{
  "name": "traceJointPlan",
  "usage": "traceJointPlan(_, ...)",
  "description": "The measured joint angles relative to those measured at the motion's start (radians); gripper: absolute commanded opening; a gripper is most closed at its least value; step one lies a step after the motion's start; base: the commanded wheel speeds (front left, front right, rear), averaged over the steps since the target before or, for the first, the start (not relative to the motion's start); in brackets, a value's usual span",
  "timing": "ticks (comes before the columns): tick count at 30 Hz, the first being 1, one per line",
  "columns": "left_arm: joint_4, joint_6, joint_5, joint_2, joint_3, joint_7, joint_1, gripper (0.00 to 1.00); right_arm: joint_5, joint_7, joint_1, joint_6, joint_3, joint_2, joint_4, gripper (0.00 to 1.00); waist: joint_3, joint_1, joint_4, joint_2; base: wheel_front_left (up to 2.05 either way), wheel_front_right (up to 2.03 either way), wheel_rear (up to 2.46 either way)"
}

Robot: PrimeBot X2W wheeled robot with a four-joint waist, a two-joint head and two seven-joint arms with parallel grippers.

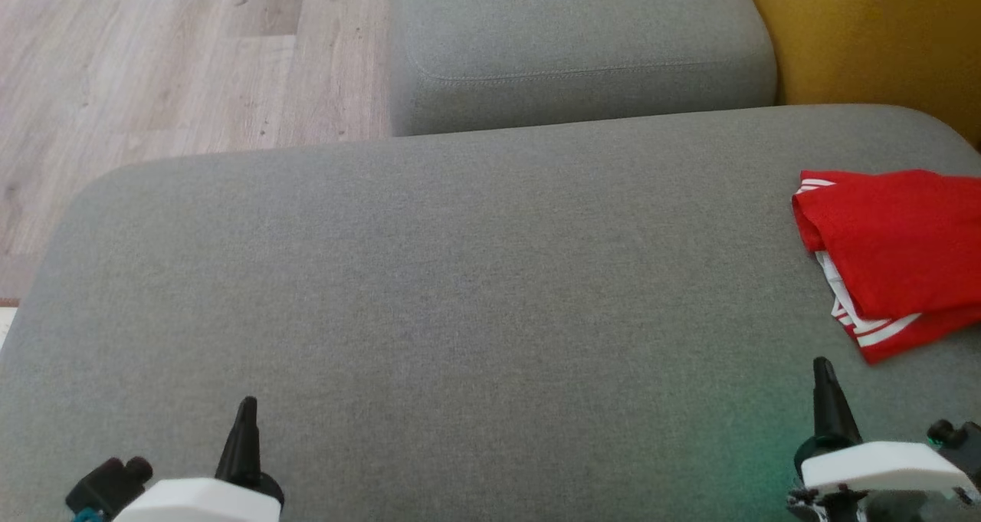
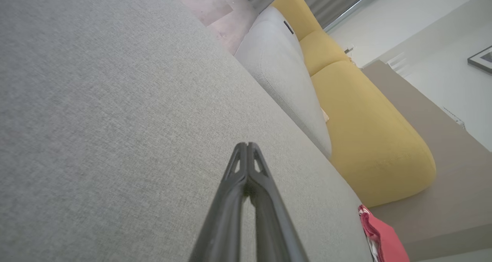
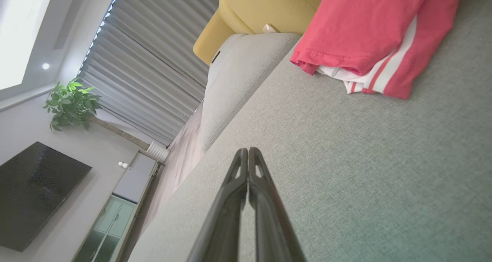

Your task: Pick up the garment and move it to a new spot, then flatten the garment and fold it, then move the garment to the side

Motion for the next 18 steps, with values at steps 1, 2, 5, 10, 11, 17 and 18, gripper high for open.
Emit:
traceJointPlan(1, 0.001, -0.007, -0.012, 0.000, 0.002, 0.001, -0.002, 0.00, 0.011, 0.002, -0.001, 0.000, -0.002, 0.000, -0.001, 0.00, 0.001, 0.0000, 0.000, 0.0000, 0.00, 0.00, 0.00)
traceJointPlan(2, 0.002, -0.007, -0.025, 0.000, 0.003, 0.005, -0.005, 0.00, 0.022, 0.009, -0.002, 0.000, -0.003, 0.000, -0.002, 0.00, 0.003, 0.0000, -0.001, 0.0000, 0.00, 0.00, 0.00)
traceJointPlan(5, 0.004, -0.008, -0.061, 0.000, 0.007, 0.014, -0.016, 0.00, 0.059, 0.017, -0.003, 0.000, -0.009, 0.002, -0.002, 0.00, 0.006, 0.0000, -0.002, 0.0000, 0.00, 0.00, 0.00)
traceJointPlan(10, 0.011, -0.017, -0.122, 0.000, 0.021, 0.028, -0.032, 0.00, 0.116, 0.032, -0.013, 0.000, -0.022, 0.003, -0.003, 0.00, 0.013, 0.0000, -0.004, 0.0000, 0.00, 0.00, 0.00)
traceJointPlan(11, 0.011, -0.023, -0.133, 0.000, 0.024, 0.031, -0.035, 0.00, 0.128, 0.035, -0.018, 0.000, -0.023, 0.003, -0.003, 0.00, 0.014, 0.0000, -0.004, 0.0000, 0.00, 0.00, 0.00)
traceJointPlan(17, 0.021, -0.034, -0.207, 0.000, 0.032, 0.045, -0.056, 0.00, 0.197, 0.052, -0.032, 0.000, -0.034, 0.004, -0.005, 0.00, 0.021, 0.0000, -0.007, 0.0000, 0.00, 0.00, 0.00)
traceJointPlan(18, 0.021, -0.034, -0.219, 0.000, 0.033, 0.048, -0.059, 0.00, 0.208, 0.056, -0.033, 0.000, -0.035, 0.004, -0.005, 0.00, 0.023, 0.0000, -0.007, 0.0000, 0.00, 0.00, 0.00)
